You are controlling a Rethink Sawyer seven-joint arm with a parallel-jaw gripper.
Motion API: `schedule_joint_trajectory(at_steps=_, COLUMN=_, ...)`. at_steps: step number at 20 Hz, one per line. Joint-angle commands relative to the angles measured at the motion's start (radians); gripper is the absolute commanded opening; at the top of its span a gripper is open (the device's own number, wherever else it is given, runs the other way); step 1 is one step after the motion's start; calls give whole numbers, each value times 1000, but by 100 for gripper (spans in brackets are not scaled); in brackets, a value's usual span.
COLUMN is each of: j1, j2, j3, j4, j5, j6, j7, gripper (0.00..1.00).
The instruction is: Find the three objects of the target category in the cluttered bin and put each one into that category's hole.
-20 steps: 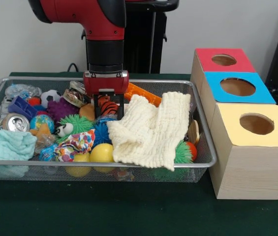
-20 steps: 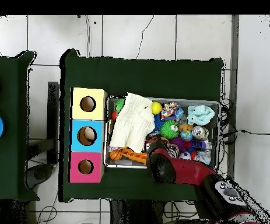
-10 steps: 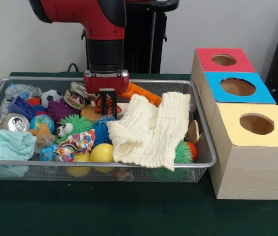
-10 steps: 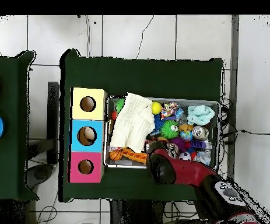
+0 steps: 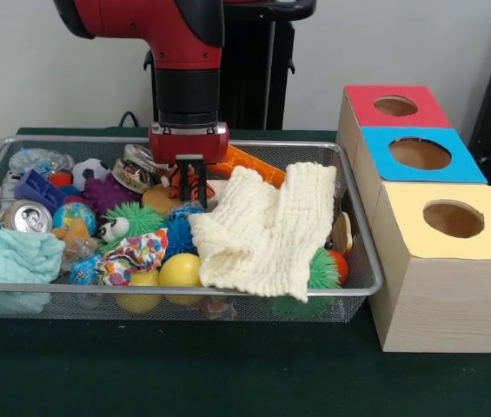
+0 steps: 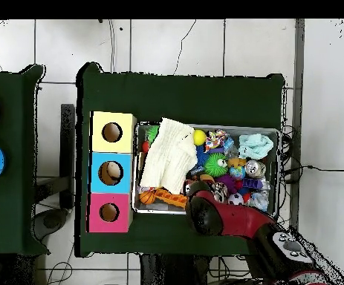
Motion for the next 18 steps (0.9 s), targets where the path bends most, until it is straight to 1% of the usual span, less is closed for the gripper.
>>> schedule_joint_trajectory(at_steps=1, j1=-9, j2=19, j3=25, j4=42, j5=-12, j6=18, j7=154, gripper=0)
schedule_joint_trajectory(at_steps=3, j1=-16, j2=-7, j3=30, j4=63, j5=-11, j6=23, j7=159, gripper=0)
schedule_joint_trajectory(at_steps=5, j1=-20, j2=-54, j3=35, j4=95, j5=-5, j6=26, j7=168, gripper=0)
schedule_joint_trajectory(at_steps=6, j1=-20, j2=-94, j3=38, j4=120, j5=6, j6=30, j7=180, gripper=0)
schedule_joint_trajectory(at_steps=9, j1=-25, j2=-172, j3=52, j4=172, j5=31, j6=19, j7=214, gripper=0)
schedule_joint_trajectory(at_steps=10, j1=-33, j2=-212, j3=67, j4=197, j5=46, j6=34, j7=225, gripper=0)
schedule_joint_trajectory(at_steps=12, j1=-41, j2=-264, j3=90, j4=221, j5=72, j6=76, j7=228, gripper=0)
schedule_joint_trajectory(at_steps=14, j1=-53, j2=-299, j3=114, j4=240, j5=97, j6=113, j7=226, gripper=0)
schedule_joint_trajectory(at_steps=18, j1=-69, j2=-338, j3=139, j4=272, j5=132, j6=135, j7=222, gripper=0)
